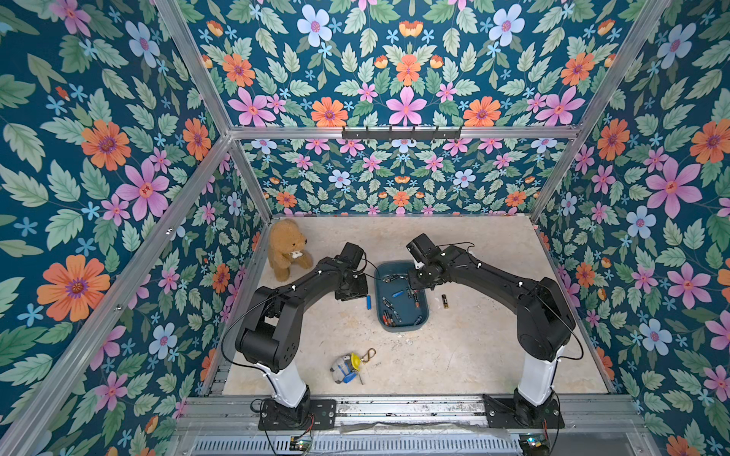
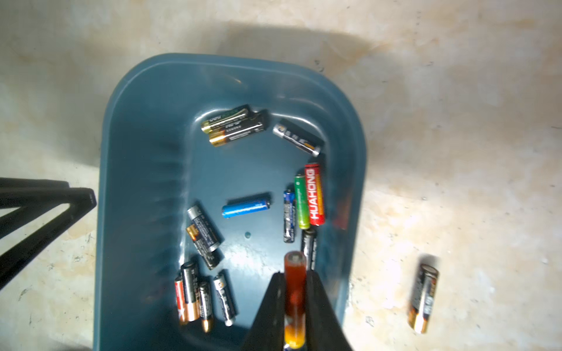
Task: Take the batteries out of the storage box
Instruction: Pick up the battery from the storage box, then place the battery at the center of the board.
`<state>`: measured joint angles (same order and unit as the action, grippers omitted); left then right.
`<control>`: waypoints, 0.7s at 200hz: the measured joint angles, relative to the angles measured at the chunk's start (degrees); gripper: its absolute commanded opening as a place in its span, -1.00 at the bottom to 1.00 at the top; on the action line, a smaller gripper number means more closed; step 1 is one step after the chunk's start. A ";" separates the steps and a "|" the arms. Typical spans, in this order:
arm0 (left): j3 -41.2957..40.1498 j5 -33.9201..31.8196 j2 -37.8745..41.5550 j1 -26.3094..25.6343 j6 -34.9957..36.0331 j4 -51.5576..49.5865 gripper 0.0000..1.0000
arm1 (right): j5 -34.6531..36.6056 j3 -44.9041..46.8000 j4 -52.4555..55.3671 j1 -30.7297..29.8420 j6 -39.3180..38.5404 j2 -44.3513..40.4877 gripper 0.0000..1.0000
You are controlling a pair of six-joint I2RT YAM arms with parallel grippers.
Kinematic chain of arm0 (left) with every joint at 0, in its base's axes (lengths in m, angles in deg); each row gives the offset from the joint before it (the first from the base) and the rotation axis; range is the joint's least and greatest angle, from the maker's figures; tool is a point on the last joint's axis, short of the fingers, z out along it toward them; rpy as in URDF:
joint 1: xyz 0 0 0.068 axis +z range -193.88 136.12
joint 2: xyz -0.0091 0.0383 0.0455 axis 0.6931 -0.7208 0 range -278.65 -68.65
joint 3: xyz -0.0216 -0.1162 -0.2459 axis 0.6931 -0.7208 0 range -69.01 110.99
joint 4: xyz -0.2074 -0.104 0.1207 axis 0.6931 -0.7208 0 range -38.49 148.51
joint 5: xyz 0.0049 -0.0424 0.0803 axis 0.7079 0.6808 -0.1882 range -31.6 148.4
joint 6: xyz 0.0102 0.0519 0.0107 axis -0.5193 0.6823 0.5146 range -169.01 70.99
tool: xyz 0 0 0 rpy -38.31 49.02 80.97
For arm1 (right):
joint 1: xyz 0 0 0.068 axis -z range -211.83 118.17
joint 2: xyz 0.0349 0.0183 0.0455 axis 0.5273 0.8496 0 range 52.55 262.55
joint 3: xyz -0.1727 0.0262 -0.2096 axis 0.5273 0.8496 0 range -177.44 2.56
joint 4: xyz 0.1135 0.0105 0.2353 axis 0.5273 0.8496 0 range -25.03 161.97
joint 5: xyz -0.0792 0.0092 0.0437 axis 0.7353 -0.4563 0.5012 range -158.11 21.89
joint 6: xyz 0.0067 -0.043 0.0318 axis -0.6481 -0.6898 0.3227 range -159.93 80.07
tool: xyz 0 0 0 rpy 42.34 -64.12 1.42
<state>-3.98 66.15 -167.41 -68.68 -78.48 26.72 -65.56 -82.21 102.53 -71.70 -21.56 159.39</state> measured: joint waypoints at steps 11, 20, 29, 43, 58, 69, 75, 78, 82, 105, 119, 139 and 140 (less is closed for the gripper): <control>0.00 0.00 0.00 0.02 0.00 0.00 -0.16 | 0.42 1.01 -0.04 1.01 -0.02 -1.14 -0.68; 0.00 0.00 0.00 0.02 0.00 -0.02 -0.16 | 0.46 1.95 -0.02 1.79 -0.02 -2.10 -0.68; 0.07 0.00 0.00 0.02 0.00 -0.07 -0.16 | 0.66 2.93 0.00 2.62 -0.02 -3.06 -0.68; 0.15 0.00 0.00 0.02 0.00 -0.09 -0.16 | 0.94 4.52 0.00 3.87 -0.02 -4.57 -0.67; 0.15 0.02 0.00 0.02 0.00 -0.13 -0.16 | 1.31 6.34 -0.15 5.03 -0.07 -6.03 -0.67; 0.15 0.00 0.00 0.02 0.00 -0.17 -0.16 | 1.53 7.98 -0.13 5.84 -0.07 -7.10 -0.67; 0.15 0.02 0.00 0.02 0.00 -0.17 -0.16 | 1.57 8.94 -0.17 6.36 -0.09 -7.67 -0.67; 0.15 0.00 0.00 0.02 0.00 -0.17 -0.16 | 1.55 9.51 -0.20 6.62 -0.11 -7.96 -0.67; 0.15 0.02 0.00 0.02 0.00 -0.17 -0.16 | 1.60 10.08 -0.20 6.95 -0.11 -8.26 -0.68; 0.15 0.00 0.00 0.02 0.00 -0.17 -0.16 | 1.97 13.60 -0.48 8.96 -0.28 -9.97 -0.67; 0.15 0.00 0.00 0.02 0.00 -0.20 -0.16 | 2.01 15.50 -0.76 9.94 -0.50 -10.82 -0.67; 0.15 0.02 -0.02 0.00 0.00 -0.20 -0.16 | 1.97 17.88 -1.53 11.13 -1.40 -11.15 -0.67; 0.15 0.02 -0.02 0.00 0.00 -0.20 -0.16 | 1.97 17.99 -1.55 11.19 -1.42 -11.15 -0.67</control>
<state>-3.83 66.17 -167.43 -68.68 -78.48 26.53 -63.59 -64.22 100.98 -60.51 -22.98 148.25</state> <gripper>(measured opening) 0.422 0.162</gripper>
